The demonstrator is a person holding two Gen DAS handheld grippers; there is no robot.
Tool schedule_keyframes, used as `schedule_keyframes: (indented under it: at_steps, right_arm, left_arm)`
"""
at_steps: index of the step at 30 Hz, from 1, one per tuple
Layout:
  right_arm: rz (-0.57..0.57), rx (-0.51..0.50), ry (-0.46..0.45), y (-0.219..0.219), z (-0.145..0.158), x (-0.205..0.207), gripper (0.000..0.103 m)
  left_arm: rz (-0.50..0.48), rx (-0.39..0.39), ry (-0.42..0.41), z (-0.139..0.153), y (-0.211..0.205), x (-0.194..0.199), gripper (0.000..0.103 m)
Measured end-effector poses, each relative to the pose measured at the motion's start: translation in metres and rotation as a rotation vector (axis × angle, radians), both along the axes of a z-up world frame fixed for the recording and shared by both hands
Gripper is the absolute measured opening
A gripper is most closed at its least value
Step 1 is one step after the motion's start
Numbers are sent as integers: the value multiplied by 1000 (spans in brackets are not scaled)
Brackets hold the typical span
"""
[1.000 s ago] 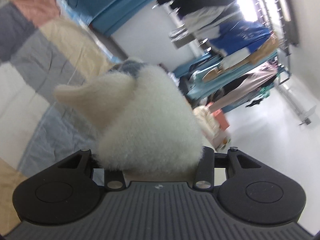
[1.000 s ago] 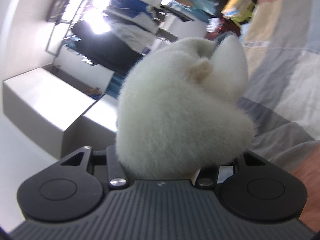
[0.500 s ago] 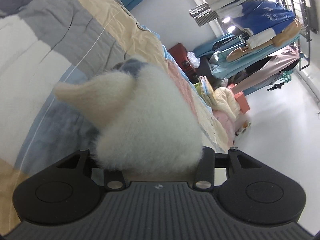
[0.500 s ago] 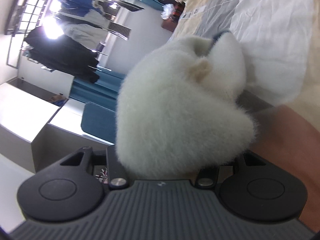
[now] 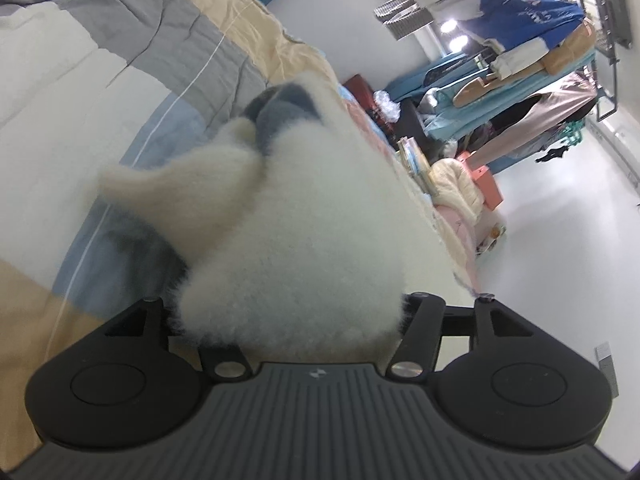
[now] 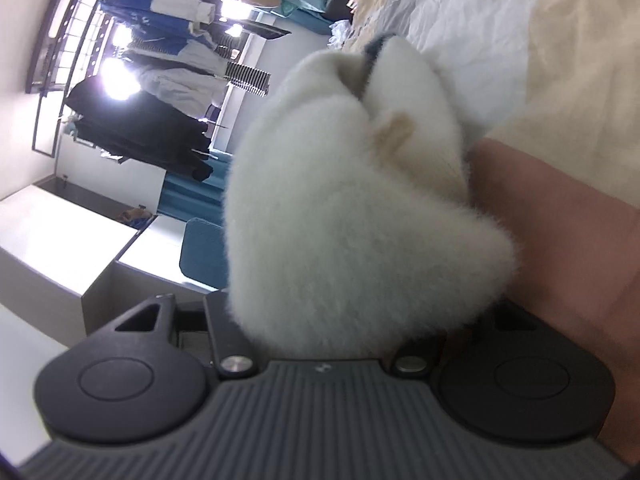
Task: Fold large clothes
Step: 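Release the folded sweater onto the quilt and open both grippers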
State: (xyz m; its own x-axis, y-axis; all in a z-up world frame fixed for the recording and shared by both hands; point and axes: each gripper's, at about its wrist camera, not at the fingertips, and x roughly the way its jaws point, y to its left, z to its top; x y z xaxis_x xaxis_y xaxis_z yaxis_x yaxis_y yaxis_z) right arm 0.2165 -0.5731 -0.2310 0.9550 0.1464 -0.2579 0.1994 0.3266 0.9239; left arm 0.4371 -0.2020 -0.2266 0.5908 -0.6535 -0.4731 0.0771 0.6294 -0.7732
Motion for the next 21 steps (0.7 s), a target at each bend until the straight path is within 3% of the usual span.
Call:
schedule_keyframes:
  at_steps: [8, 14, 16, 21]
  right_arm:
    - [-10, 38, 83, 7, 5, -38, 63]
    - [-33, -2, 97, 10, 32, -88, 63]
    - [-31, -42, 80, 12, 52, -101, 63]
    - [5, -177, -29, 24, 125, -128, 63]
  left_arm:
    - [-9, 42, 34, 21, 22, -40, 71]
    - [-13, 110, -24, 70, 43, -84, 72]
    - [-40, 128, -102, 98, 47, -101, 72]
    - [-87, 278, -313, 178, 47, -154, 72]
